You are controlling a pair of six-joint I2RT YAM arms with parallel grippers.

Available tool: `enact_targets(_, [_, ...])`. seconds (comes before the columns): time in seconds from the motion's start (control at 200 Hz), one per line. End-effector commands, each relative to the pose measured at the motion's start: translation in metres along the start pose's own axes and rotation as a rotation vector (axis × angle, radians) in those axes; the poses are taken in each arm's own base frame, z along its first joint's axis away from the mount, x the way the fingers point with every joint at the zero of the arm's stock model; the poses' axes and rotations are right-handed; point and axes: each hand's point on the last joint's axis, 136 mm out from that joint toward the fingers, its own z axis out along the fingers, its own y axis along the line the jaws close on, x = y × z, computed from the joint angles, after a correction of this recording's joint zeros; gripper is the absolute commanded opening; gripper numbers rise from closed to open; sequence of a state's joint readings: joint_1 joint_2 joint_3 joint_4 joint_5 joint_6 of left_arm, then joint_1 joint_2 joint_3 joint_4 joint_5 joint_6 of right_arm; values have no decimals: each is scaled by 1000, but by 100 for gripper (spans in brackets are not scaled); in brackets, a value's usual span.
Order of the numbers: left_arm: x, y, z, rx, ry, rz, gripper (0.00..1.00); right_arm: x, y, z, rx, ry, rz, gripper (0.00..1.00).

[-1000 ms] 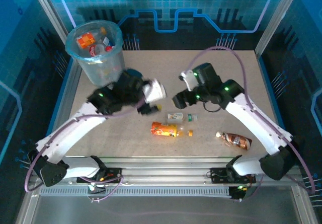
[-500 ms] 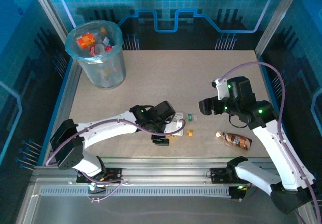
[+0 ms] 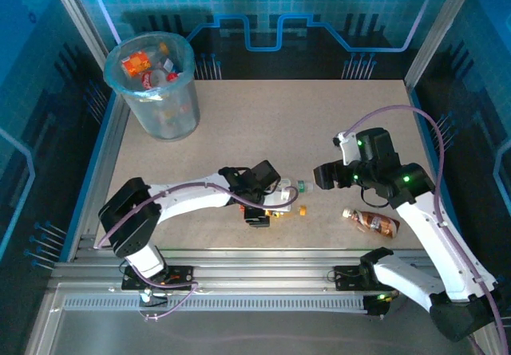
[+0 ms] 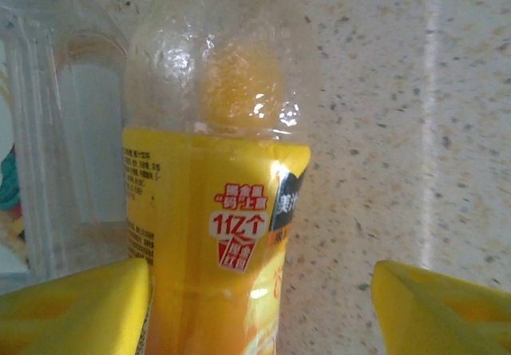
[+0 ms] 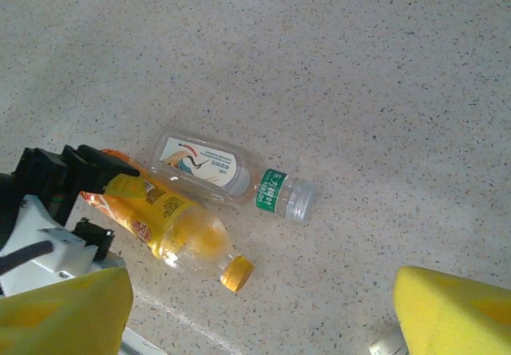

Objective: Put the plastic bottles in the bin

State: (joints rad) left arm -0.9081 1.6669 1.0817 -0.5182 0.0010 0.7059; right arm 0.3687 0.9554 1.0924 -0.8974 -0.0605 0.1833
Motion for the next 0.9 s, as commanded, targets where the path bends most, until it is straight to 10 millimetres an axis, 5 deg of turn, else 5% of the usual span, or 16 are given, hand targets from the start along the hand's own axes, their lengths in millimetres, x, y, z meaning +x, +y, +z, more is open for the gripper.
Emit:
enact_targets(0.0, [3,-1,12,-3,27,-3,74,0,0,0,-14,-16,20,86])
enact_targets(0.33, [14,-4,32,-6,81,3,68,2,1,8,-27,-6,39,85])
enact_targets(0.53, [5,1,6,-47,28,13,54,-2,1,7,-25,-13,38,84])
enact_targets(0.69, [-10,24,-63,-144,-103,-47,53,-9,5,4,-38,-19,38,84])
enact_targets(0.81, [-23,86,-159,-357,-369,-262,51,-19,11,3,-68,-39,52,82])
enact_targets(0.895, [-14,138,-238,-536,-560,-457,50,-31,22,4,-107,-67,69,79])
